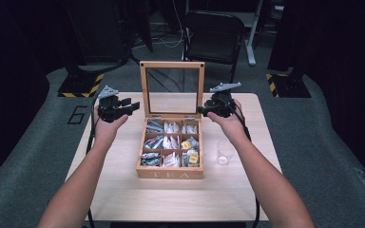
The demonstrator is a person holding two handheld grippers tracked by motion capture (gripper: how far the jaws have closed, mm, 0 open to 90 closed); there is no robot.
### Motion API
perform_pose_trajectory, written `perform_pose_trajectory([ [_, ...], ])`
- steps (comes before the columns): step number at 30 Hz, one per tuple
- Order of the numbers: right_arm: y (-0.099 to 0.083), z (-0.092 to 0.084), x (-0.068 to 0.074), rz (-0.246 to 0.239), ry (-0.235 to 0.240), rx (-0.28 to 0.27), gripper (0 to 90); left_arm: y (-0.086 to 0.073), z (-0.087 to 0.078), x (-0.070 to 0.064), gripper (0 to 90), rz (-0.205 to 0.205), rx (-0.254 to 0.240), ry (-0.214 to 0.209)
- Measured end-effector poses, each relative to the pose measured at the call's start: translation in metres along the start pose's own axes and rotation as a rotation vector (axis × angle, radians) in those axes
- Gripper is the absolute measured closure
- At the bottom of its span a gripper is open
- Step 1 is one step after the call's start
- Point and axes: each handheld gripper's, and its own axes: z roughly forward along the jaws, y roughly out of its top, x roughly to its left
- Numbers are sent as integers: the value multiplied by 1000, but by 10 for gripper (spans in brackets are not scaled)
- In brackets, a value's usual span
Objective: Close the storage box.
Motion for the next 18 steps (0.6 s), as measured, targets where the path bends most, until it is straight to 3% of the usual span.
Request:
perform_pose_trajectory([
  [5,-7,-10,8,-6,12,-12,422,1,-3,-3,516,5,0,-4],
  [10,-16,-16,15,-42,32,-21,422,2,-6,-7,514,23,-2,-12],
  [18,-29,-19,22,-89,48,1,479,3,-8,-11,514,36,0,-11],
])
